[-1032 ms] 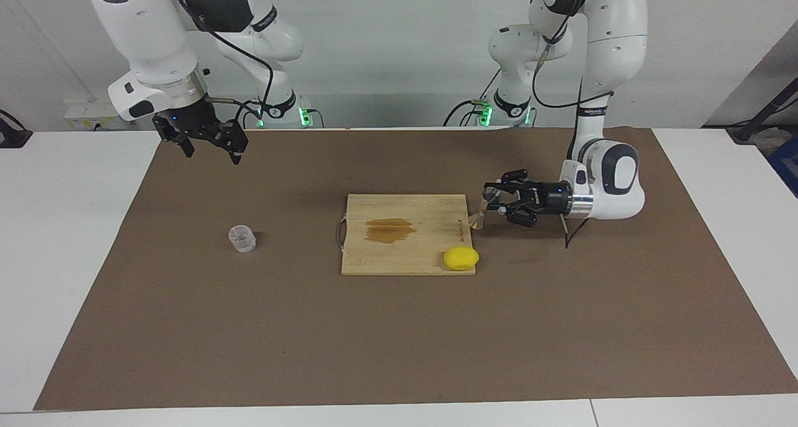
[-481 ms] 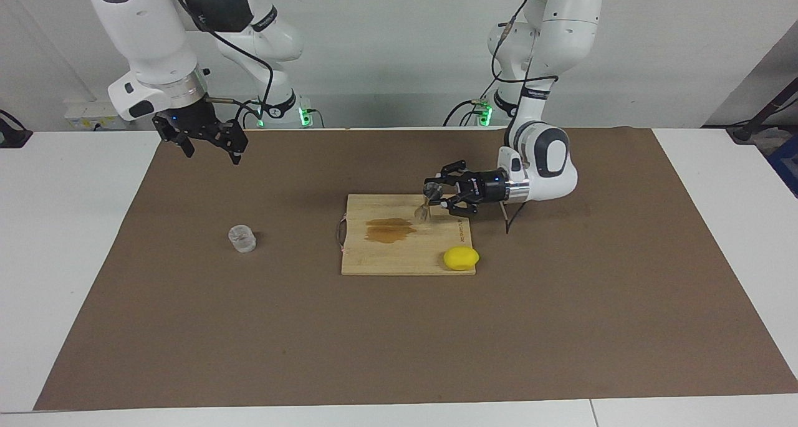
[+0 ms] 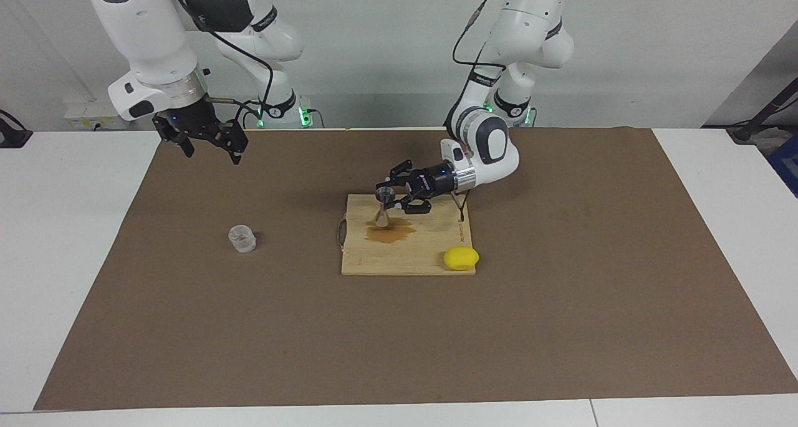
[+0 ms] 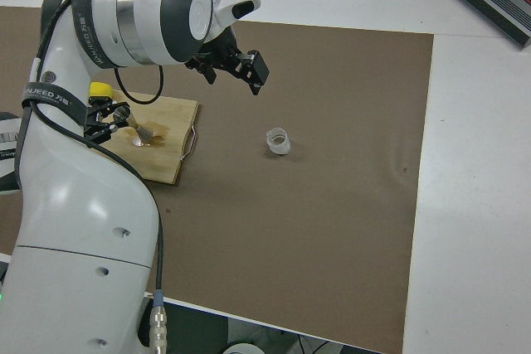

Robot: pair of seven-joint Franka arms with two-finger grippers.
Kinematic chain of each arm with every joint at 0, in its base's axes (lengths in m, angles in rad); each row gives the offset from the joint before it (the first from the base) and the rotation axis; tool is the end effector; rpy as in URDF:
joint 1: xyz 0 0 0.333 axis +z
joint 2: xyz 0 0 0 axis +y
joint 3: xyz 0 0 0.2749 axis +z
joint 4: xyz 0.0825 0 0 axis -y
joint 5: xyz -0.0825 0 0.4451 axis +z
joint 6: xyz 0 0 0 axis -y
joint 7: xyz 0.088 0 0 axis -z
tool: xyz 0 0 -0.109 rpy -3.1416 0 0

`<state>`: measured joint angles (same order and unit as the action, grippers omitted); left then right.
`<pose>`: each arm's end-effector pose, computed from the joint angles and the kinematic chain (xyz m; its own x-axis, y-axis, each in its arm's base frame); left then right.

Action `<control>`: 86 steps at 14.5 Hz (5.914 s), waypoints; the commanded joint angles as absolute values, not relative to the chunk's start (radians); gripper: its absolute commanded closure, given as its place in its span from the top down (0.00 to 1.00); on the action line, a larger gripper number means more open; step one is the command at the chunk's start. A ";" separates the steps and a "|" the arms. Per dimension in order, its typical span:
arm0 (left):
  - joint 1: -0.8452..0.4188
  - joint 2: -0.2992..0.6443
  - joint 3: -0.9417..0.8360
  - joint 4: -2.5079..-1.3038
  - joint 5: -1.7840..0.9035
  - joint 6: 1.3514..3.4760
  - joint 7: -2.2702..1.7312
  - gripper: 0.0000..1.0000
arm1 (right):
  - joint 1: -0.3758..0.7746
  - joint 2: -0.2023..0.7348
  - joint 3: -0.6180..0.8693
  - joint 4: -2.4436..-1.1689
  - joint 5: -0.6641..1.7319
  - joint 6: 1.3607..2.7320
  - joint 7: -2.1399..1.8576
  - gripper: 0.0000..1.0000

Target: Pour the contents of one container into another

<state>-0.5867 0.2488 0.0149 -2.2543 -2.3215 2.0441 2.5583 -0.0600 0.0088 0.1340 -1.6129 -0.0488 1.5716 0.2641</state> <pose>0.4709 -0.3522 0.1911 0.1257 0.0307 0.9916 -0.9500 -0.2842 0.1292 0.6148 0.0400 0.5538 0.9814 -0.1886 -0.0359 -0.1863 -0.9807 0.0590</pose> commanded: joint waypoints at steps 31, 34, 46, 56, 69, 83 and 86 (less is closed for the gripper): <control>-0.240 -0.100 0.044 -2.592 -1.799 1.997 2.577 1.00 | -0.127 -0.021 0.123 -1.644 -0.025 1.574 0.236 0.99; -0.051 -0.086 0.046 -2.527 -1.507 1.869 2.514 1.00 | -0.175 -0.011 0.123 -1.670 0.027 1.621 0.395 0.99; 0.311 0.139 0.046 -1.927 -0.662 1.476 2.237 1.00 | -0.328 0.218 0.121 -1.798 0.282 1.862 0.784 1.00; 0.223 0.111 0.038 -1.750 -0.301 1.463 1.907 1.00 | -0.393 0.436 0.124 -1.839 0.504 1.957 0.788 1.00; 0.107 0.040 0.018 -1.611 -0.085 1.491 1.147 1.00 | -0.371 0.410 0.129 -1.951 0.649 1.959 0.798 0.60; 0.009 0.012 0.005 -1.595 -0.015 1.545 0.143 1.00 | -0.062 0.305 0.130 -1.843 0.557 1.937 1.095 0.00; 0.015 0.011 0.005 -1.586 -0.014 1.540 0.058 1.00 | 0.067 0.322 0.132 -1.752 0.453 1.925 1.233 0.00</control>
<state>0.0217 0.0248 -0.0057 -1.5884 -0.0361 1.5382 0.1080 0.0017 0.2995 0.1345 -1.8262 0.5174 1.9429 1.1480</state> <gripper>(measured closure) 0.000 0.498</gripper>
